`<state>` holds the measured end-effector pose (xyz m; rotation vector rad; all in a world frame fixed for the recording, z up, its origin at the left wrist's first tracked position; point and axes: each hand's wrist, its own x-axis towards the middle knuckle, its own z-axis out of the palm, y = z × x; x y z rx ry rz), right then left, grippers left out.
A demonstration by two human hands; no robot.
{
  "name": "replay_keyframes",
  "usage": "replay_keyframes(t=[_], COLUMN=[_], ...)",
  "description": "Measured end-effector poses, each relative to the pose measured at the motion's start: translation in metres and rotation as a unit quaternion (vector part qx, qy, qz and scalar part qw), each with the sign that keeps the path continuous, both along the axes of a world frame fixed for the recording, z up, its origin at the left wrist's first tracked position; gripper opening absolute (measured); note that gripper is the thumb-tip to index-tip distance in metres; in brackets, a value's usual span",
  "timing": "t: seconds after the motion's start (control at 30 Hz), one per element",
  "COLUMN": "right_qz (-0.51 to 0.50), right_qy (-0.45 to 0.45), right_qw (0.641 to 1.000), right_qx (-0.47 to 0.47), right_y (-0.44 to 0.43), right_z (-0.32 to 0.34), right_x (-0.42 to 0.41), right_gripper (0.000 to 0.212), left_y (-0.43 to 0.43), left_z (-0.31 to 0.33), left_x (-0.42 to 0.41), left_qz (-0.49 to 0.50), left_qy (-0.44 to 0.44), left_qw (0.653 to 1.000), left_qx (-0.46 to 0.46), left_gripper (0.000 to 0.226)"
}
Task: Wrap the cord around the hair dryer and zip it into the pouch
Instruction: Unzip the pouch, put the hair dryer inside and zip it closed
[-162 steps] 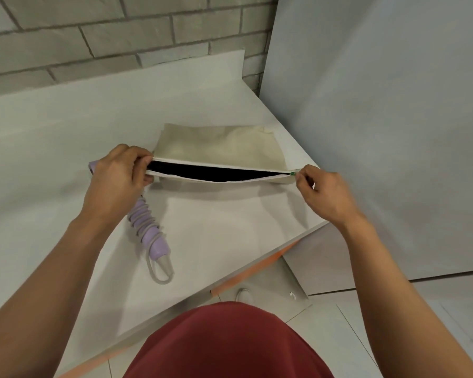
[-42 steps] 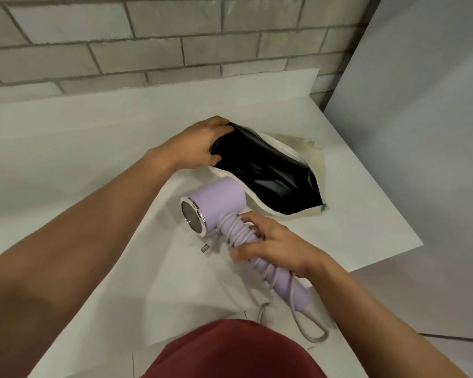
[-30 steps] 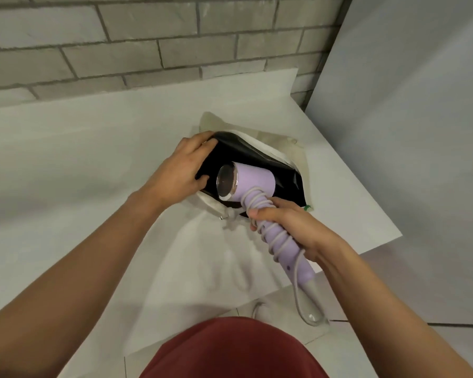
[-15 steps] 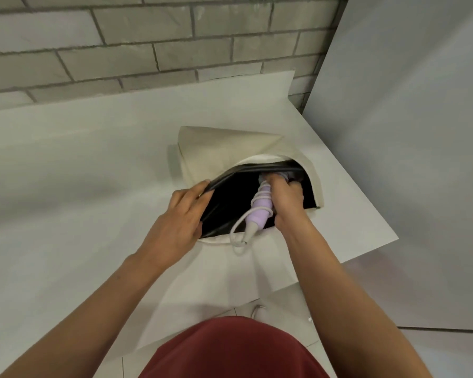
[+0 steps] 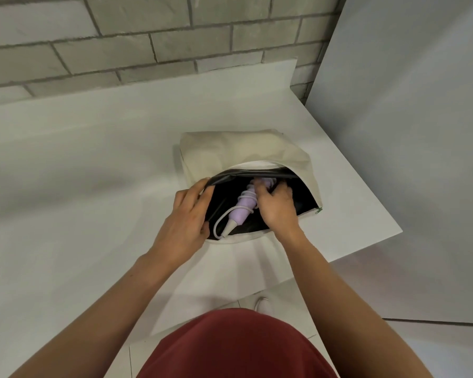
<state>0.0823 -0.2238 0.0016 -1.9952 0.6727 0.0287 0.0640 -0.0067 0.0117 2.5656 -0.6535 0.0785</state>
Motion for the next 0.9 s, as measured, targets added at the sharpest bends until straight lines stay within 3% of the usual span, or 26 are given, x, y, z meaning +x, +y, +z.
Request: replay_keyframes(t=[0.1, 0.17, 0.23, 0.47, 0.57, 0.67, 0.9], right_qz=[0.159, 0.27, 0.293, 0.261, 0.329, 0.398, 0.396], right_qy=[-0.141, -0.156, -0.144, -0.161, -0.143, -0.116, -0.125], right_qw=[0.96, 0.906, 0.883, 0.894, 0.86, 0.825, 0.83], right_qx=[-0.184, -0.285, -0.338, -0.327, -0.364, -0.384, -0.373], right_y=[-0.004, -0.007, -0.005, 0.005, 0.002, -0.001, -0.011], right_z=[-0.005, -0.021, -0.033, -0.019, -0.016, -0.015, -0.008], right_x=[-0.047, -0.061, -0.06, -0.029, -0.02, -0.01, -0.004], right_gripper=[0.065, 0.072, 0.066, 0.036, 0.048, 0.056, 0.044], left_y=[0.001, 0.0, -0.003, -0.01, -0.005, -0.003, 0.011], left_z=[0.0, 0.001, 0.001, 0.006, 0.005, 0.007, 0.01], left_x=[0.0, 0.001, -0.001, -0.001, 0.006, 0.01, 0.016], left_qz=[0.001, 0.005, 0.002, 0.025, 0.022, 0.01, 0.043], left_qy=[-0.001, -0.001, 0.002, 0.018, 0.031, 0.026, 0.017], left_qw=[1.0, 1.0, 1.0, 1.0, 0.999, 0.999, 0.999], left_qx=[-0.002, -0.004, -0.005, 0.007, 0.0, -0.017, 0.014], left_gripper=[0.084, 0.085, 0.086, 0.088, 0.091, 0.081, 0.088])
